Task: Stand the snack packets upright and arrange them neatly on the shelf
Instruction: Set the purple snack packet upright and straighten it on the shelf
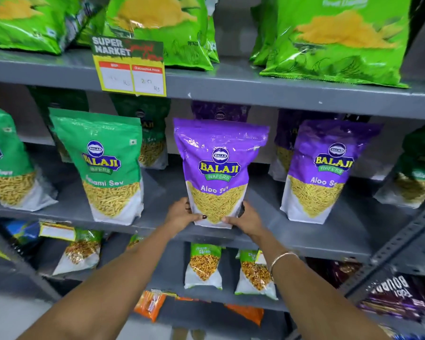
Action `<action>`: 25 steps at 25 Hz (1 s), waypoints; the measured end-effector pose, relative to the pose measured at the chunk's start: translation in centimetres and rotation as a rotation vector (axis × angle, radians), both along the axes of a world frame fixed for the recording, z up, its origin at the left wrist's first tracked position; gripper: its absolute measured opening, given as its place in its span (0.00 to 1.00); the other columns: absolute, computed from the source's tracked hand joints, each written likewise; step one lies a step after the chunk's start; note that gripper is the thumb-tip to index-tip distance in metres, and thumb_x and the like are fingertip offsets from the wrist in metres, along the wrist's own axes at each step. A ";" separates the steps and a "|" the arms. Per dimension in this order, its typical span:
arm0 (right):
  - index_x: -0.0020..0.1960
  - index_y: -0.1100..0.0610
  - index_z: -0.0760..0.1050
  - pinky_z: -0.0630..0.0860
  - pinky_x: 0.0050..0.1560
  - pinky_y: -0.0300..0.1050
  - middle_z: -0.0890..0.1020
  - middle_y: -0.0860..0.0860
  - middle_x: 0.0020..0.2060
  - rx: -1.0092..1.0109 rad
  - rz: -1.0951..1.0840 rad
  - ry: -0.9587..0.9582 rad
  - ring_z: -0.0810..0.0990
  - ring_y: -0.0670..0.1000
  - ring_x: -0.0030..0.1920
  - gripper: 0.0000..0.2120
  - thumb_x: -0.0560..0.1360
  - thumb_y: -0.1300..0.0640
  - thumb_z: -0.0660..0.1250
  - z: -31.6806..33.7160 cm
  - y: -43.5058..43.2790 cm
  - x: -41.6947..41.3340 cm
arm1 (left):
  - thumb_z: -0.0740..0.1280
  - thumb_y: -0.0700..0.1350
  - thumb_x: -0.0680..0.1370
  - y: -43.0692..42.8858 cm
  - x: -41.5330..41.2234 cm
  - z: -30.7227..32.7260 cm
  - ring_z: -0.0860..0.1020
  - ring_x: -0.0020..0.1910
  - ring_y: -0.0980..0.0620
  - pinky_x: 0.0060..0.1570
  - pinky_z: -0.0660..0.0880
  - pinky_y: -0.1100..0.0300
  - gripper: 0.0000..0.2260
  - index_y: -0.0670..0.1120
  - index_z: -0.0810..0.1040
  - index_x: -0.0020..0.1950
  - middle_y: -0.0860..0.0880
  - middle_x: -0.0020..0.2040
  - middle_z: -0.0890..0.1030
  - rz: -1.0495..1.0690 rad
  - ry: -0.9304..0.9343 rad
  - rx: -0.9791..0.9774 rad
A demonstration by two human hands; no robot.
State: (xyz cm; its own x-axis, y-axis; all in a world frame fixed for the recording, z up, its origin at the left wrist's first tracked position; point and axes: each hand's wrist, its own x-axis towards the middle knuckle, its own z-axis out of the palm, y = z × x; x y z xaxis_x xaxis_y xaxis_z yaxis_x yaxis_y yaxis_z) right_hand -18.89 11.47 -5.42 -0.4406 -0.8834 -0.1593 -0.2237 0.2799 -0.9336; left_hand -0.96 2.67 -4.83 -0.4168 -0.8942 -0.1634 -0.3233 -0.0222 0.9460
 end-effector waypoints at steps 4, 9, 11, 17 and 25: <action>0.64 0.60 0.69 0.75 0.62 0.54 0.78 0.57 0.61 0.032 -0.021 -0.005 0.76 0.58 0.61 0.34 0.62 0.59 0.78 0.4 2.0 1.3 | 0.75 0.33 0.66 1.7 1.0 0.3 0.77 0.49 0.48 0.57 0.75 0.51 0.17 0.43 0.72 0.47 0.44 0.49 0.79 -0.009 -0.040 -0.040; 0.64 0.61 0.68 0.74 0.63 0.58 0.78 0.59 0.62 0.037 -0.014 -0.021 0.76 0.58 0.62 0.34 0.62 0.60 0.78 0.7 2.5 1.8 | 0.76 0.37 0.66 2.1 1.6 0.5 0.78 0.49 0.49 0.58 0.76 0.49 0.17 0.43 0.71 0.48 0.45 0.49 0.79 -0.026 -0.099 -0.065; 0.65 0.61 0.68 0.74 0.63 0.58 0.78 0.58 0.61 0.050 -0.016 0.015 0.76 0.58 0.61 0.34 0.62 0.59 0.78 0.8 2.4 1.8 | 0.75 0.37 0.67 2.0 1.6 0.5 0.77 0.49 0.49 0.57 0.75 0.51 0.17 0.42 0.71 0.48 0.45 0.49 0.78 -0.033 -0.099 -0.057; 0.68 0.62 0.62 0.71 0.67 0.54 0.74 0.56 0.65 0.101 -0.015 0.089 0.73 0.56 0.65 0.39 0.63 0.57 0.78 1.6 3.5 1.1 | 0.75 0.46 0.67 1.5 1.6 1.4 0.77 0.41 0.47 0.38 0.69 0.58 0.16 0.42 0.68 0.38 0.45 0.41 0.73 -0.144 -0.571 -0.151; 0.38 0.55 0.72 0.67 0.49 0.41 0.75 0.56 0.45 0.235 -0.283 0.292 0.72 0.51 0.47 0.11 0.67 0.55 0.75 2.9 9.0 -11.4 | 0.62 0.46 0.78 7.0 -7.7 3.0 0.78 0.26 0.59 0.28 0.72 0.67 0.09 0.47 0.72 0.38 0.52 0.29 0.80 -0.579 -0.541 0.308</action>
State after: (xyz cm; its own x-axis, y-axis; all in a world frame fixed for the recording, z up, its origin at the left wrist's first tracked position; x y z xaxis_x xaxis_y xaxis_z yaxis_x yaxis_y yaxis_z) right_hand -30.33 20.49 -2.48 -0.7152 -0.6769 -0.1743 -0.3520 0.5642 -0.7469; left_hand -8.66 9.66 -1.87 -0.5895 -0.4464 -0.6732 -0.7689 0.0549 0.6370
